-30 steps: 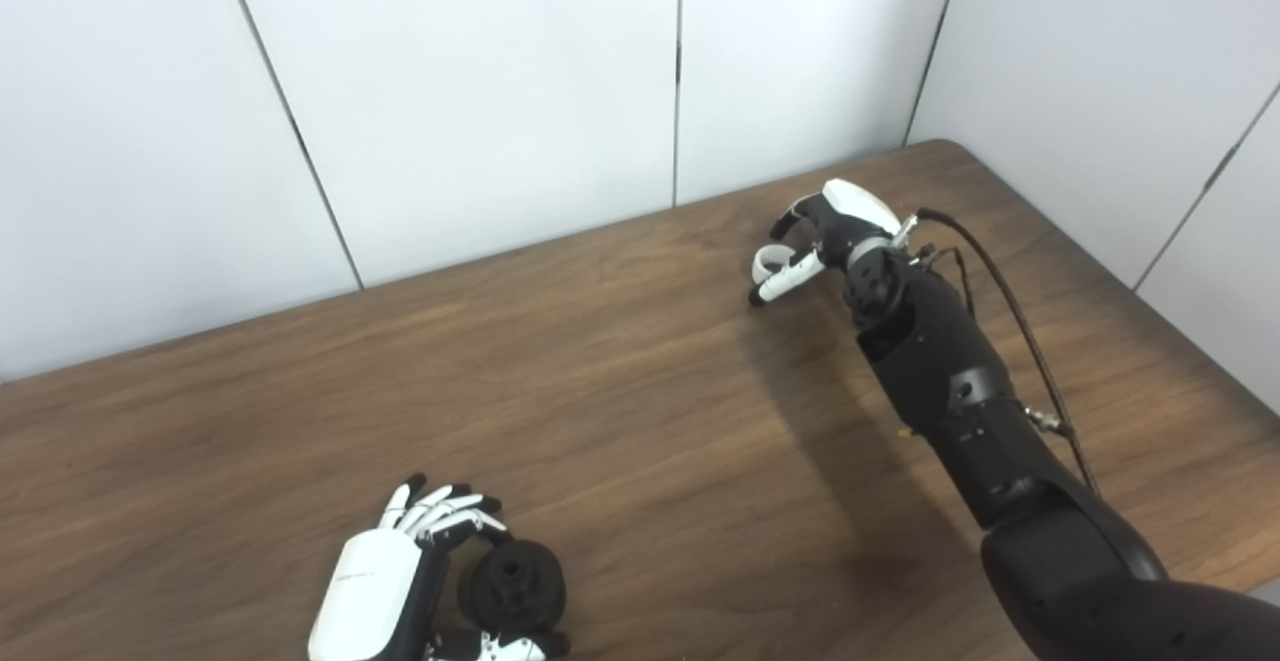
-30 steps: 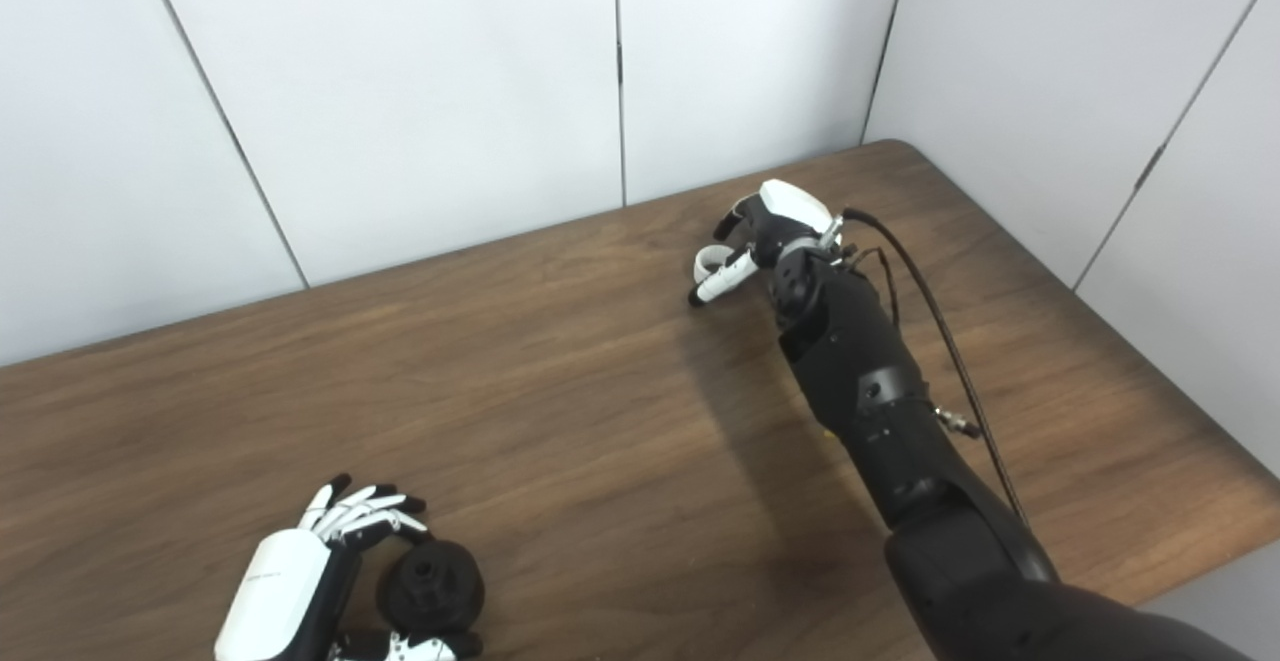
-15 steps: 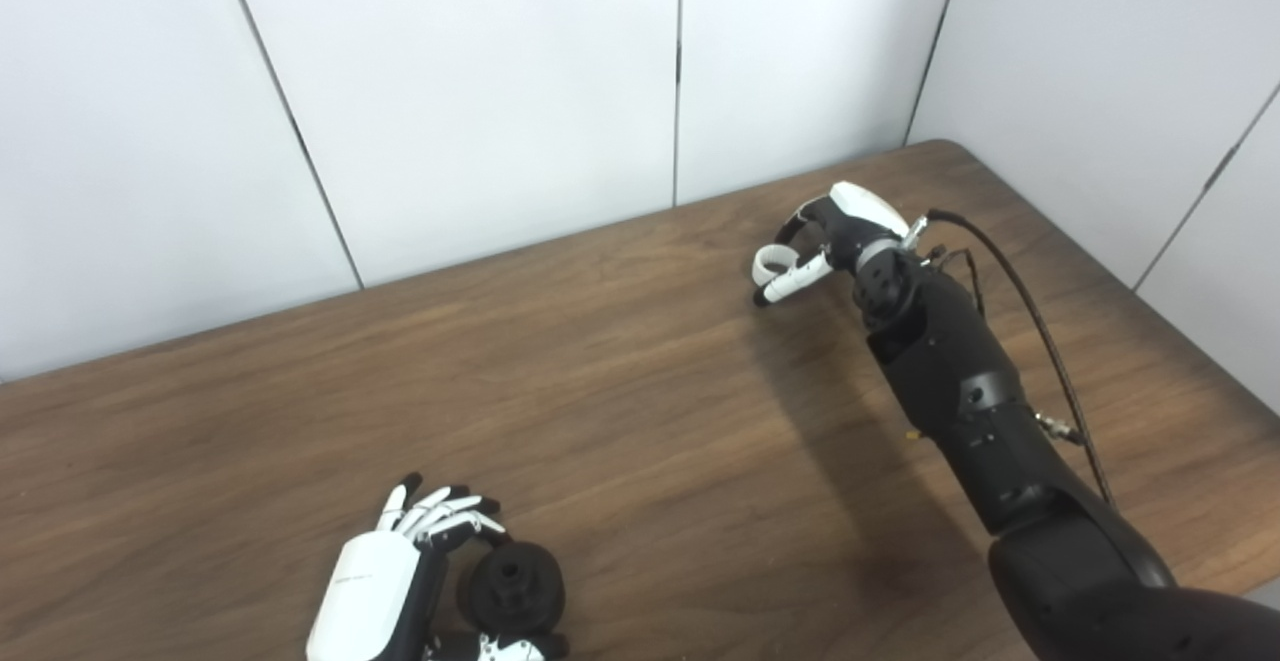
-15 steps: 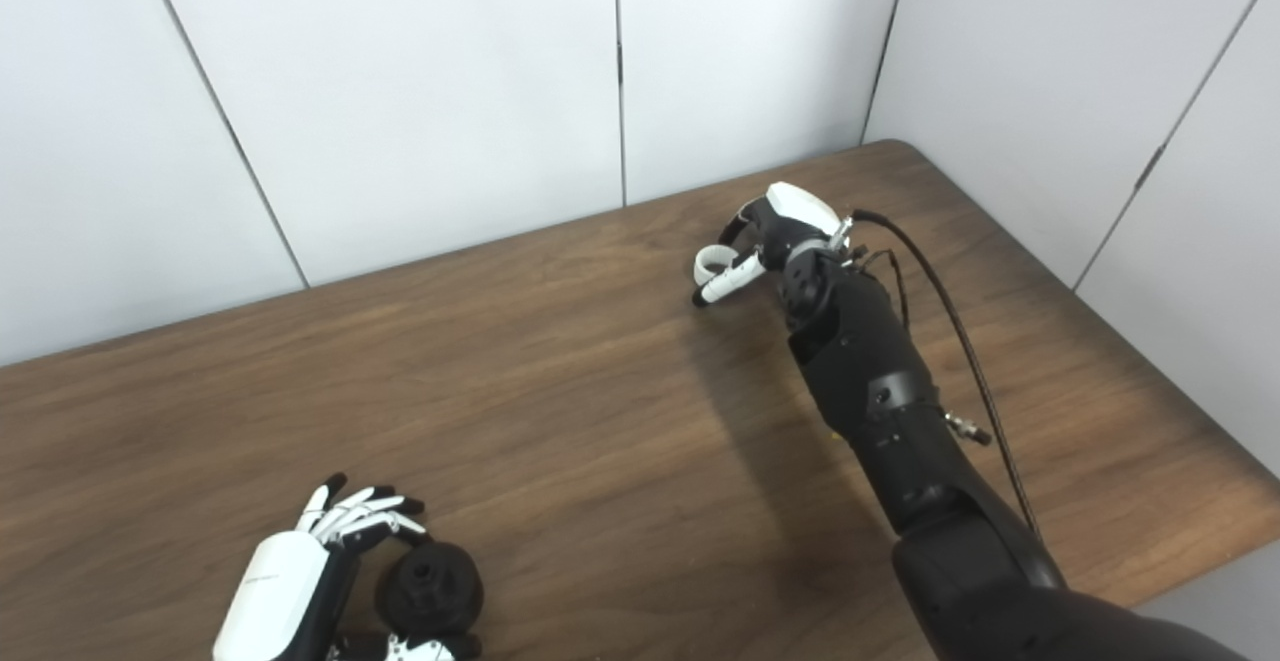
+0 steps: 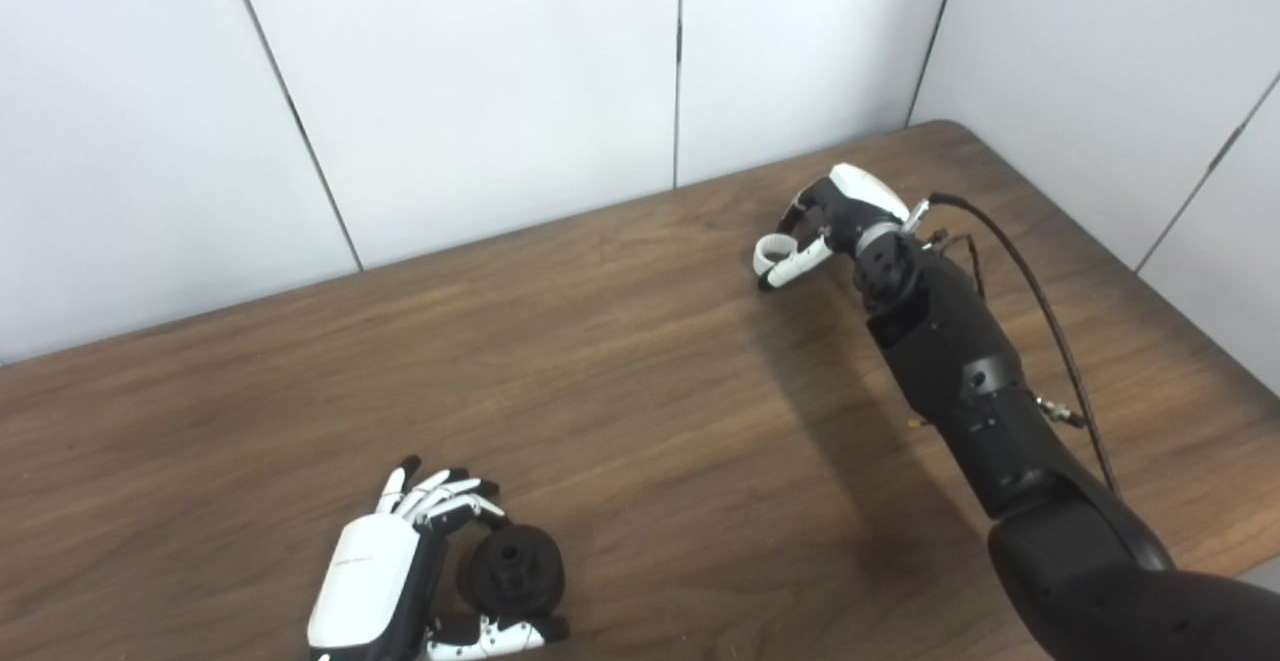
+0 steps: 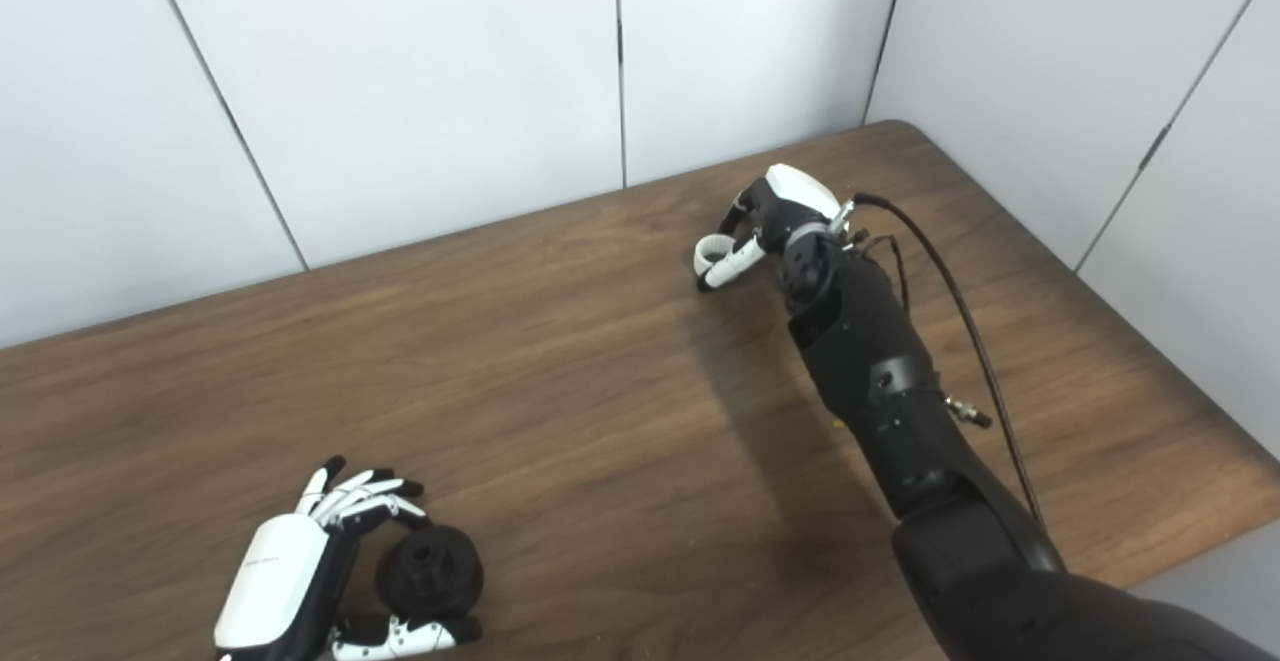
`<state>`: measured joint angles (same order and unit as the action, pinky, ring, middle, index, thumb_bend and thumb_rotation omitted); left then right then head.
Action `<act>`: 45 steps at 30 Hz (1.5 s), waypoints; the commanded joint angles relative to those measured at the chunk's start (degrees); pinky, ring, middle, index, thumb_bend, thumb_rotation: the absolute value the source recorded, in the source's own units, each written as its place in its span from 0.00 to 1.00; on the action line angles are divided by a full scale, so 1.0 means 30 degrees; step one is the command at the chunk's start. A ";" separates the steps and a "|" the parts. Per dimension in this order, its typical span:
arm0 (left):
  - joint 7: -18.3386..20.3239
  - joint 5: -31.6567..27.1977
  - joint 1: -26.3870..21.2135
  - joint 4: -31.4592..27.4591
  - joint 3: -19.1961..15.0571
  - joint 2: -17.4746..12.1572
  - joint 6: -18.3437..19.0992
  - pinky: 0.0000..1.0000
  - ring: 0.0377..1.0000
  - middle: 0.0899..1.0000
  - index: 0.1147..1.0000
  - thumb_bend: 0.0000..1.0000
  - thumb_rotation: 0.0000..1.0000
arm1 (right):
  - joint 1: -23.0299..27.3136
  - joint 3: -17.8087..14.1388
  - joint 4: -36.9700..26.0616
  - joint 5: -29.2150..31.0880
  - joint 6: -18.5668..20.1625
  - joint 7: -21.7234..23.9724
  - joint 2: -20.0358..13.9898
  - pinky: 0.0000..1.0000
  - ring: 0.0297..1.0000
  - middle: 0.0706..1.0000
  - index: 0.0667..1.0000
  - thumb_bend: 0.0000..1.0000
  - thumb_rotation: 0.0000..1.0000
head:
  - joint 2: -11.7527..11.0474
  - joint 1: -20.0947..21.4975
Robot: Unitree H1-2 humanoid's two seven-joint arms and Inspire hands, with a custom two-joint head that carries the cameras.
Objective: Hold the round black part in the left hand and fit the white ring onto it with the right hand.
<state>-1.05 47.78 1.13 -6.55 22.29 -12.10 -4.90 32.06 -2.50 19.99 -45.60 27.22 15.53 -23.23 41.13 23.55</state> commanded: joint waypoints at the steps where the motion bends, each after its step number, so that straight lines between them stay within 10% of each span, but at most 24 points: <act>1: 0.0485 0.0362 0.0504 0.0097 -0.0059 -0.0361 0.0540 0.99 0.85 0.73 0.42 0.52 0.05 | 0.0373 -0.0040 -0.0400 -0.0066 -0.0104 -0.0525 -0.0455 0.95 0.94 0.82 0.45 0.52 0.14 | 0.0018 0.0016; 22: 0.0455 0.0887 0.0416 0.0176 0.0136 0.0212 0.0829 0.99 0.85 0.74 0.42 0.52 0.05 | -0.0928 0.2910 -0.4865 0.2312 -0.0844 -0.0440 -0.2145 0.95 0.96 0.81 0.45 0.52 0.14 | 0.0164 -0.1542; 45: 0.0594 0.2159 0.0323 -0.0030 0.1197 0.1391 0.2128 1.00 0.86 0.74 0.42 0.52 0.05 | -0.3605 0.3754 -1.5143 0.2333 -0.0106 0.5572 -0.0343 0.93 0.92 0.79 0.45 0.52 0.13 | 0.1390 -0.6229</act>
<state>-1.75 52.41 1.28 -6.75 24.67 -7.89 0.06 20.54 9.98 -22.83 -37.67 26.79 31.26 -24.99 45.09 5.01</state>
